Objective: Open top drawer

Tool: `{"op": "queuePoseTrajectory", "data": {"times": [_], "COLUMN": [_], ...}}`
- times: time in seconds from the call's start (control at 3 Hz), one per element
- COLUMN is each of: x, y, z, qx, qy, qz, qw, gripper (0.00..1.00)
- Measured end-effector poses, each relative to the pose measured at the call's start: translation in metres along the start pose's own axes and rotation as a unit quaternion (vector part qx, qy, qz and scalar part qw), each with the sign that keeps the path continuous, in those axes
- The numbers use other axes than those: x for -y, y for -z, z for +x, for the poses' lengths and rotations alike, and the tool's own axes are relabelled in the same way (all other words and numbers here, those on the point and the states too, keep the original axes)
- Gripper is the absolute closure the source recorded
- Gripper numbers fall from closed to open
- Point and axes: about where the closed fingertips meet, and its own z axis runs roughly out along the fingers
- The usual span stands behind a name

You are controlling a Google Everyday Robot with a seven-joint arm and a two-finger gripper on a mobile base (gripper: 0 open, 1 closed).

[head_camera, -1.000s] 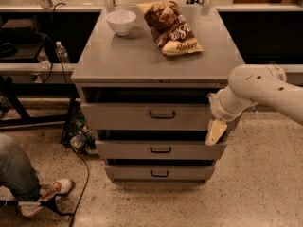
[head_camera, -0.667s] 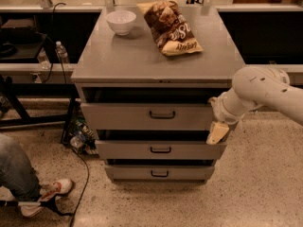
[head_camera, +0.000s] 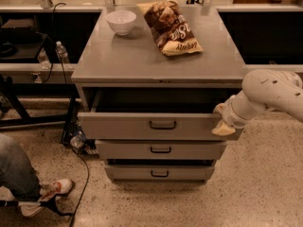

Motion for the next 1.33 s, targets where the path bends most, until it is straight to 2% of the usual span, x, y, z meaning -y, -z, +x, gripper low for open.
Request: {"op": "queuePoseTrajectory", "data": {"times": [0.33,0.67,1.0,1.33], "x": [0.002,0.003,-0.016,-0.023], "y": [0.008,0.012,0.034,0.035], "z": [-0.002,-0.003,0.002,0.003], "qx": [0.0,0.0,0.004,0.002], "qy": [0.0,0.0,-0.014,-0.011], "qz": [0.0,0.0,0.01,0.01], "qw": [1.0,1.0,0.9998,0.9999], "gripper": [0.88,1.0,1.0,1.0]}}
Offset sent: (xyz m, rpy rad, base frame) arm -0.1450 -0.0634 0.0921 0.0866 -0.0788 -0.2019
